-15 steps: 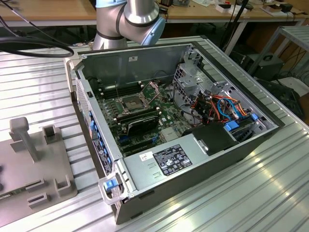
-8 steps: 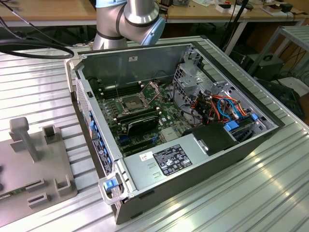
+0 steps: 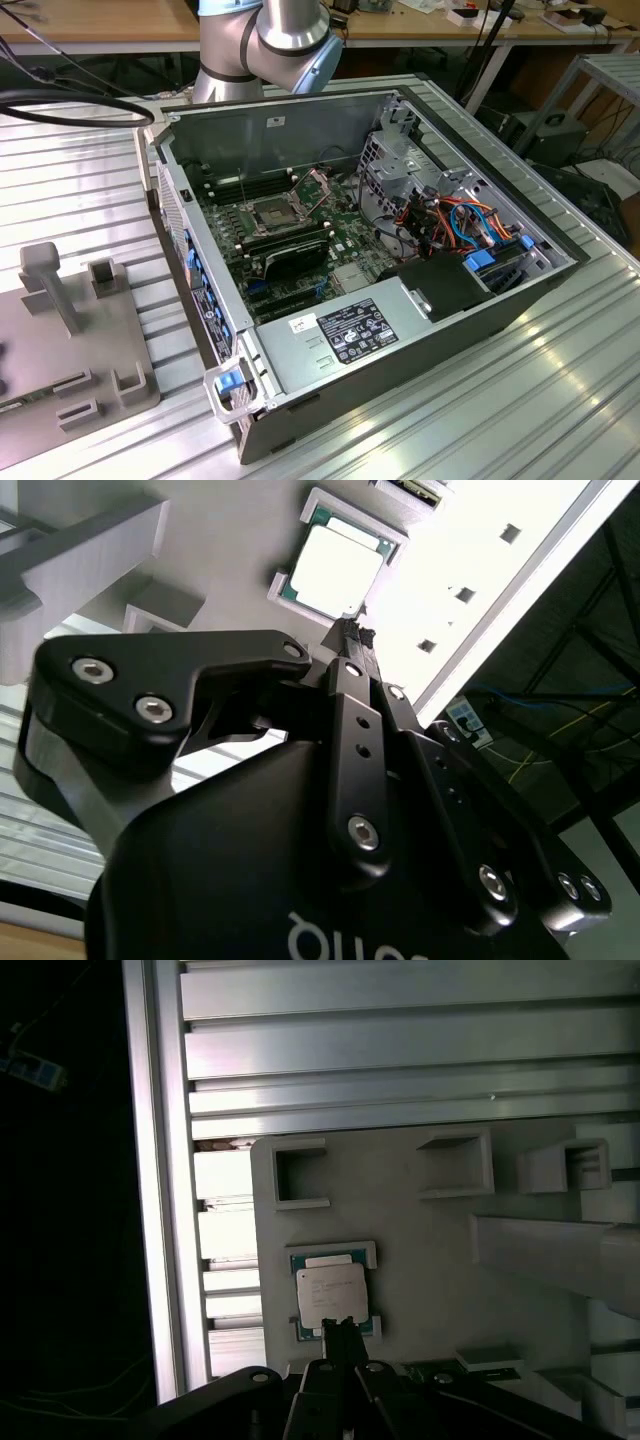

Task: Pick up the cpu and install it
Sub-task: 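Pick up the cpu and move it towards the insertion slot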

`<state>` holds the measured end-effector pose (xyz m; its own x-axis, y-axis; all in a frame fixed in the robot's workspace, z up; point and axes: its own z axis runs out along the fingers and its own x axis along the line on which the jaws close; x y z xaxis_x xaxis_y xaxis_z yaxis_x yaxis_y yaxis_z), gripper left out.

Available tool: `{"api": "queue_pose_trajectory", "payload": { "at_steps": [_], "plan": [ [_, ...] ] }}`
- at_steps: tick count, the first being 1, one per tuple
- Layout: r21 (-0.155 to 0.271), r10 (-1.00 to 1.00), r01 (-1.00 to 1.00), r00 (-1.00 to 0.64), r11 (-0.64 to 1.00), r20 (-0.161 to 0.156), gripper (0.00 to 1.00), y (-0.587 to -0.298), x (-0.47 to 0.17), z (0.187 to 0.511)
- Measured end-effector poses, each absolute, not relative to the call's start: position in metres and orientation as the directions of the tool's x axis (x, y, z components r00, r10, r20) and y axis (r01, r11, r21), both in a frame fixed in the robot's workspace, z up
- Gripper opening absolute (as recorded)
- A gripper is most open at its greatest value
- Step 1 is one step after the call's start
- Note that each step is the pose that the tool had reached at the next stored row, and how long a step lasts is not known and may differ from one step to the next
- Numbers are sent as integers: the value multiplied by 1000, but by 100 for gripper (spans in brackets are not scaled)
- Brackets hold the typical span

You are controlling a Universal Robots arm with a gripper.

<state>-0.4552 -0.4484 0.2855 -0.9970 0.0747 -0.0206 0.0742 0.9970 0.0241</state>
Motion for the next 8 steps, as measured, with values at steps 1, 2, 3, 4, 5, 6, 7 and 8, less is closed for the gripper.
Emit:
{"api": "queue_pose_trajectory", "payload": {
  "at_steps": [1, 2, 3, 4, 5, 6, 7, 8],
  "plan": [
    [24, 75, 74, -997, 997, -21, 11, -448, -455, 285],
    [24, 75, 74, -997, 997, -21, 11, -448, -455, 285],
    [24, 75, 74, -997, 997, -21, 11, -448, -455, 285],
    [24, 75, 74, -997, 997, -21, 11, -448, -455, 285],
    [24, 75, 74, -997, 997, -21, 11, -448, -455, 285],
    [24, 75, 74, -997, 997, -21, 11, -448, -455, 285],
    [24, 75, 74, -997, 997, -21, 11, -448, -455, 285],
    [24, 75, 74, -997, 997, -21, 11, -448, -455, 285]
  ]
}}
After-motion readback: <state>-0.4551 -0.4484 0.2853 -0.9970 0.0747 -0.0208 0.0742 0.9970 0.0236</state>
